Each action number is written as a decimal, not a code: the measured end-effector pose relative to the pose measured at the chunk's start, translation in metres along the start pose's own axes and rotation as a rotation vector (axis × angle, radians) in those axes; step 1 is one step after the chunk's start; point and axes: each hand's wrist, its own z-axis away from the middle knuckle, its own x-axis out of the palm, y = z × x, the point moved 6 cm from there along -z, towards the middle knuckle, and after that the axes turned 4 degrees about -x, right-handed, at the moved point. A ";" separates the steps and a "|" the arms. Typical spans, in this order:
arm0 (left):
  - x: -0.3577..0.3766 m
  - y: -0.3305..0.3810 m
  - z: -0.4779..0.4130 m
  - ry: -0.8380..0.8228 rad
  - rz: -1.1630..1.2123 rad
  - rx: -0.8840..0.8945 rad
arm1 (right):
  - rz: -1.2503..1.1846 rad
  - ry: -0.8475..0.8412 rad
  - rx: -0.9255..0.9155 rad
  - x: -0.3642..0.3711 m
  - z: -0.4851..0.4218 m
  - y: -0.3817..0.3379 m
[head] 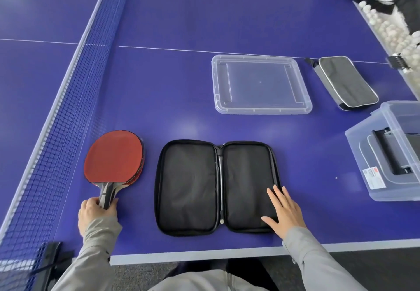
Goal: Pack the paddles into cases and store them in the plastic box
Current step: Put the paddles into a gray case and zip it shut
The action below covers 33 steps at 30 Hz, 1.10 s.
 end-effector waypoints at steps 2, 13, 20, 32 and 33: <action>-0.002 0.003 0.005 0.016 0.001 0.000 | 0.001 0.002 -0.016 -0.001 0.001 0.003; 0.021 0.069 0.093 0.050 0.125 0.043 | -0.067 0.014 -0.116 -0.003 0.001 0.018; 0.084 0.128 0.191 -0.072 0.188 0.131 | -0.110 0.005 -0.184 -0.002 0.003 0.042; 0.168 0.153 0.285 -0.154 0.091 0.058 | -0.079 -0.036 -0.321 0.009 -0.001 0.057; 0.172 0.154 0.288 -0.146 0.094 0.052 | -0.071 -0.035 -0.327 0.009 -0.001 0.058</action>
